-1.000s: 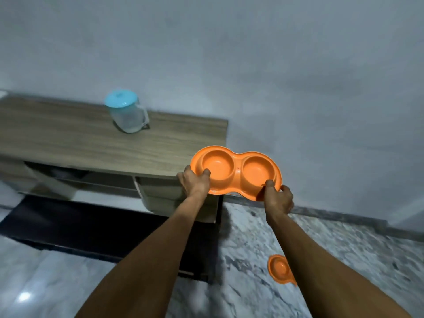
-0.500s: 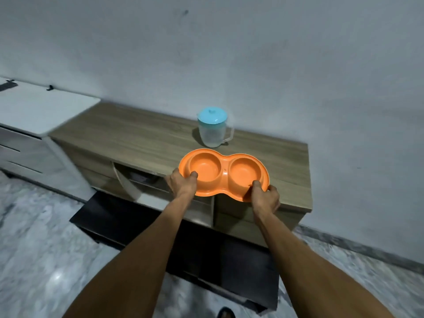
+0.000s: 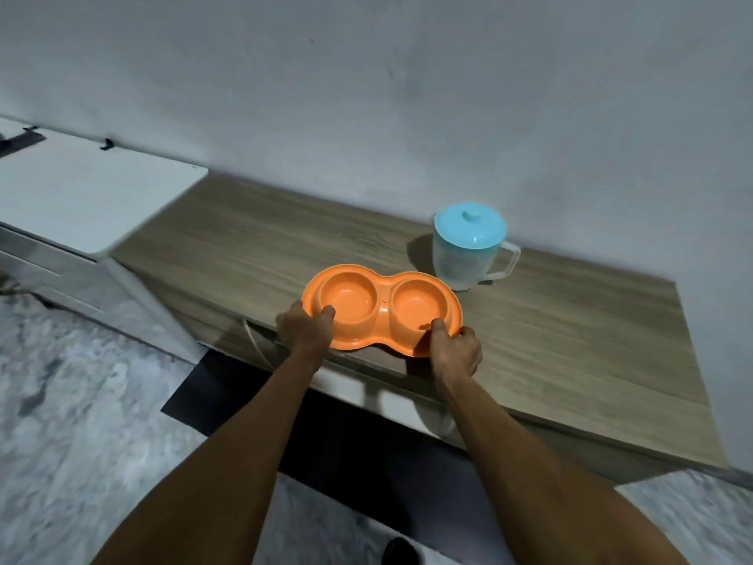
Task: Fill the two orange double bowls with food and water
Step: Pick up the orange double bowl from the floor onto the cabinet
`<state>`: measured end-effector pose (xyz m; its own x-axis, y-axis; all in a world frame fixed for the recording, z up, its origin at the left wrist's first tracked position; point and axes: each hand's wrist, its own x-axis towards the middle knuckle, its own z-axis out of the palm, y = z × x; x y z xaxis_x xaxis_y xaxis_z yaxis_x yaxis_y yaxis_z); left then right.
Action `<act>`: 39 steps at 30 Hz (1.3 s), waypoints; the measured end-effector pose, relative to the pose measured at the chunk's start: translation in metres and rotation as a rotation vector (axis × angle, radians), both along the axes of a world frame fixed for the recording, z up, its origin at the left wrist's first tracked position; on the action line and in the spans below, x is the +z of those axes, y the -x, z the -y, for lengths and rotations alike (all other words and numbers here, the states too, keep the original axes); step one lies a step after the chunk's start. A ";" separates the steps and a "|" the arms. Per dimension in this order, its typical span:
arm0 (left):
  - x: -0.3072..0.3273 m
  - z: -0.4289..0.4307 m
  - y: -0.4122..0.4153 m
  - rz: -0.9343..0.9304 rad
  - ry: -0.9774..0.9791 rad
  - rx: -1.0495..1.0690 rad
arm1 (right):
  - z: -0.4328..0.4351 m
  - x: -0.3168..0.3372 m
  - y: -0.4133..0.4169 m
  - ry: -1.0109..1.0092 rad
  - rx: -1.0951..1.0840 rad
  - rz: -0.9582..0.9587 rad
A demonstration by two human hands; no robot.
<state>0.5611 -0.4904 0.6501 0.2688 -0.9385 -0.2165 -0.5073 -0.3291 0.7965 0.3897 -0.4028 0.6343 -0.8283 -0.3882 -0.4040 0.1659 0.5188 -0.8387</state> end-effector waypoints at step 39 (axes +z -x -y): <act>0.003 0.081 -0.098 -0.001 -0.070 -0.366 | 0.027 -0.005 -0.113 -0.150 -0.174 -0.180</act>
